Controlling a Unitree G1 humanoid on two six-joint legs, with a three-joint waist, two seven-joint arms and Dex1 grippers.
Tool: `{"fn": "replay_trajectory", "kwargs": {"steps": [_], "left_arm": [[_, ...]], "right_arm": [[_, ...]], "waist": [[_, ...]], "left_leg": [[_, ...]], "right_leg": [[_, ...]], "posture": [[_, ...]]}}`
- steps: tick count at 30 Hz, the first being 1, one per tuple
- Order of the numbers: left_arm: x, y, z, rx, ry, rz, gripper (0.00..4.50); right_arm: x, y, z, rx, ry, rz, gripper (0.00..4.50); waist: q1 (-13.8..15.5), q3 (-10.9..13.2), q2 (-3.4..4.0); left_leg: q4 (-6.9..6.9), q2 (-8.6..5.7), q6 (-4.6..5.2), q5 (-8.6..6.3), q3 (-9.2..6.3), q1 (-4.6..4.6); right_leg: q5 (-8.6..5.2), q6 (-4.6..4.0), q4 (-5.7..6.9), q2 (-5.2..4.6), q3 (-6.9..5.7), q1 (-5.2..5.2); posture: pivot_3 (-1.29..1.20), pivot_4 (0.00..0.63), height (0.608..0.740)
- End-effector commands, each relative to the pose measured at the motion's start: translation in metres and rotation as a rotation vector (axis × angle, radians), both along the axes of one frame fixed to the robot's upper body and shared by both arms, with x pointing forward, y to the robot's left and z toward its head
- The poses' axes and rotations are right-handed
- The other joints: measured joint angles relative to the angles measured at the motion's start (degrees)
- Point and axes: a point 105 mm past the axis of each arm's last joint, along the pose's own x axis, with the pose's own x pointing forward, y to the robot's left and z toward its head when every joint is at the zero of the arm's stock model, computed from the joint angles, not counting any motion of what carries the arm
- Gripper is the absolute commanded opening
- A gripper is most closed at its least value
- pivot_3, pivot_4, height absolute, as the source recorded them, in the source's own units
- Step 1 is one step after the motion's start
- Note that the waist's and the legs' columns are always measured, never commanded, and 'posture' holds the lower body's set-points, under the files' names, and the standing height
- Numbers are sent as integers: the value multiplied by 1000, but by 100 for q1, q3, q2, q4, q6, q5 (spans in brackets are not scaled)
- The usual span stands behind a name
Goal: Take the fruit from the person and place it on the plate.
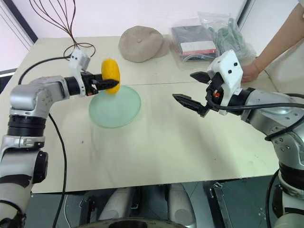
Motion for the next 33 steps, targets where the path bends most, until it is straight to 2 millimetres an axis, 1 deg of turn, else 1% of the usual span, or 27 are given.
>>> {"fn": "replay_trajectory", "kwargs": {"steps": [1, 9, 11, 12, 13, 14, 18, 21, 27, 30, 33], "left_arm": [[-9, 6, -12, 90, 23, -53, 2469], [-13, 15, -33, 160, 58, -69, 2469], [-14, 14, -36, 162, 58, -73, 3490], [-14, 14, -37, 162, 58, -74, 3871], [-15, 13, -37, 161, 58, -75, 4353], [-15, 13, -38, 161, 58, -78, 4438], [-20, 10, -37, 149, 59, -105, 4438], [-24, 5, -29, 129, 23, -149, 4438], [-37, -1, 2, 51, -32, -206, 4438], [-48, -1, 15, 26, -52, -238, 4438], [-62, 4, 28, 19, -78, -265, 4438]], "right_arm": [[-7, 2, 7, 6, -48, -4, 4500], [-10, 1, 3, 14, -39, -20, 4500], [-10, 1, 3, 15, -39, -22, 4500], [-10, 1, 3, 15, -39, -23, 4500], [-10, 1, 3, 15, -40, -23, 4500], [-10, 1, 3, 16, -40, -23, 4500], [-10, 1, 4, 16, -42, -21, 4500], [-10, 2, 3, 15, -41, -19, 4500], [-8, 3, 3, 11, -41, -14, 4500], [-7, 2, 4, 10, -43, -11, 4500], [-7, 4, 4, 10, -45, 1, 4500]], "waist": [[0, 0, 0], [35, 0, 0], [30, 0, 0], [28, 0, 0], [27, 0, 0], [26, 0, 0], [24, 0, 0], [23, 0, 0], [20, 0, 0], [13, 0, 0], [0, 0, 0]], "left_leg": [[-1, 0, 0, 0, 0, 0], [0, 0, 0, 0, -1, -2], [0, 0, 0, 0, -1, -2], [-1, 0, 0, 0, -1, -2], [-1, 0, 0, 0, -1, -2], [-1, 0, 0, 0, -1, -2], [-1, 0, 0, 0, -1, -2], [-1, 0, 0, 0, -1, -2], [-1, 1, 0, 0, -2, -2], [-1, 1, 0, 0, -2, -2], [-1, 2, 0, 0, -2, -2]], "right_leg": [[0, 0, 0, -1, 1, -1], [-1, -4, -4, -12, 6, 1], [-1, -4, -4, -12, 6, 0], [-1, -3, -4, -12, 6, 0], [-1, -3, -4, -12, 6, -1], [-1, -3, -3, -12, 6, -1], [-1, -3, -3, -13, 7, 0], [-1, -3, -3, -13, 7, -1], [-1, -4, -4, -14, 7, -1], [-1, -4, -4, -14, 6, -1], [-1, -4, -4, -12, 6, -1]], "posture": [[0, 150, 740], [0, 150, 740], [0, 150, 740], [0, 150, 740], [0, 150, 740], [0, 150, 740], [0, 150, 740], [0, 150, 740], [0, 150, 740], [0, 150, 740], [0, 150, 740]]}}
